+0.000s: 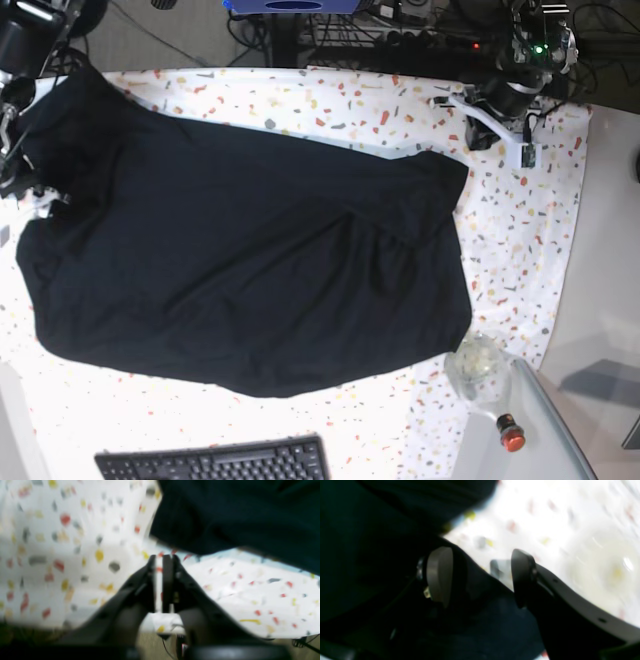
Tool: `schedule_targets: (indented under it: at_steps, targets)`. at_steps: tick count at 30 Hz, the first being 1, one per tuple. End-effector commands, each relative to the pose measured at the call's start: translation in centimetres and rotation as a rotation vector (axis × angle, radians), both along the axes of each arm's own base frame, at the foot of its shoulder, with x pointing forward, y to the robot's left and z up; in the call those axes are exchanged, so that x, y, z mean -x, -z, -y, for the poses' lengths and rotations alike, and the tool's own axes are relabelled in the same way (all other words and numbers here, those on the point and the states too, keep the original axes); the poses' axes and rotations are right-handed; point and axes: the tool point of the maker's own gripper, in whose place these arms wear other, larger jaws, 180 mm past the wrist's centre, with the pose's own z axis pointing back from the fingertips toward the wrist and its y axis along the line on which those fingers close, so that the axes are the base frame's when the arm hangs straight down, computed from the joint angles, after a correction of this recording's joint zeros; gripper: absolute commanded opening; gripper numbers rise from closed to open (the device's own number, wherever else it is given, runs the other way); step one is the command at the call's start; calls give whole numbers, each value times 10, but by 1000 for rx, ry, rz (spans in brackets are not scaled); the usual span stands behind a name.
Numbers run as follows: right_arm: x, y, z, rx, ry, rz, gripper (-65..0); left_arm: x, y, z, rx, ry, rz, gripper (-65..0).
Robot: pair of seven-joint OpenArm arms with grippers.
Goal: Layout the t-shirt on the table in an organized manner, then fold the t-shirt properly
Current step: 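Lay the shirt flat and release it from both grippers, then grasp the shirt's shoulder with the left gripper and pull it outward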
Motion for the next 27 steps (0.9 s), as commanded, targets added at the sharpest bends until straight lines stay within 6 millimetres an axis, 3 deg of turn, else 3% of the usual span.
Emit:
schedule_targets:
  at_steps: [1, 9, 12, 14, 18, 23, 25, 27]
  targets:
    - [-10, -9, 7, 16, -5, 37, -297, -3, -7, -13, -23, -22, 29, -650]
    - [2, 14, -1, -21, -7, 1, -299, 1, -12, -42, -65, -90, 32, -650]
    - [9, 24, -23, -61, -114, -24, -312, 2, -13, -46, -71, -99, 34, -650]
    - [15, 25, -34, -79, -179, -21, -395, 2, -12, -46, -70, -98, 34, -650]
    - [20, 18, -40, -75, -254, -6, -650, 0, -13, -42, -65, -91, 37, -642]
    - [25, 16, -40, -68, -259, -6, -650, -3, -18, -35, -52, -91, 59, -288]
    - [25, 17, -40, -69, -258, -7, -650, -14, -28, -34, -56, -85, 96, -202]
    - [25, 17, -40, -70, -258, -8, -650, -33, -38, -30, -56, -70, 143, -188]
